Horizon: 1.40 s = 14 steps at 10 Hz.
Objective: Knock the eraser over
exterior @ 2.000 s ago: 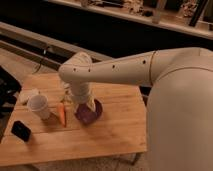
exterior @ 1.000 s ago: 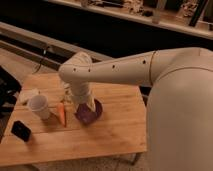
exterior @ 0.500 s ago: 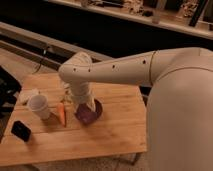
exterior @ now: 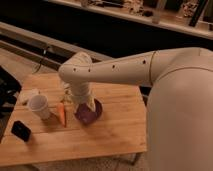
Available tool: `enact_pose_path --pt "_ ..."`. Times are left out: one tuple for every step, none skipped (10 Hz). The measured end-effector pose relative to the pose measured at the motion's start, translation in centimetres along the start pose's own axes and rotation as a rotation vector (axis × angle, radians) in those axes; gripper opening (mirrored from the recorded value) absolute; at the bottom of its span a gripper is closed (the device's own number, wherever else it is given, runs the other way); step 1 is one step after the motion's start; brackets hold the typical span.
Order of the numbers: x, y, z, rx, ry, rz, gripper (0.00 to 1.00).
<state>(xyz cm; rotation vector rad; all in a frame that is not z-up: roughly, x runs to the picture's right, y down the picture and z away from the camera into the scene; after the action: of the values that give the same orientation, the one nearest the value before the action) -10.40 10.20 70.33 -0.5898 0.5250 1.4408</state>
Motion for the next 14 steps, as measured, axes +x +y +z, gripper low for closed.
enact_pose_path --pt "0.0 0.0 0.0 0.0 0.0 0.0 0.65" --pt "0.0 0.0 0.0 0.0 0.0 0.0 0.65" --pt "0.0 0.0 0.0 0.0 0.0 0.0 0.65" --pt "0.0 0.0 0.0 0.0 0.0 0.0 0.65" --pt "0.0 0.0 0.0 0.0 0.0 0.0 0.65" --pt "0.0 0.0 0.0 0.0 0.0 0.0 0.65" --pt "0.0 0.0 0.0 0.0 0.0 0.0 0.65" --pt "0.0 0.0 0.0 0.0 -0.001 -0.001 0.65" --pt "0.0 0.0 -0.2 0.003 -0.004 -0.014 0.65" --pt "0.1 0.5 -0.4 0.016 -0.004 -0.059 0.65" --pt "0.3 1.6 -0.8 0.025 0.0 -0.122 0.65" --pt "0.6 2.7 -1.1 0.03 0.005 -0.17 0.65" --pt "1.0 4.3 -1.6 0.034 0.012 -0.239 0.65" --pt "1.3 5.4 -2.0 0.038 0.017 -0.287 0.65"
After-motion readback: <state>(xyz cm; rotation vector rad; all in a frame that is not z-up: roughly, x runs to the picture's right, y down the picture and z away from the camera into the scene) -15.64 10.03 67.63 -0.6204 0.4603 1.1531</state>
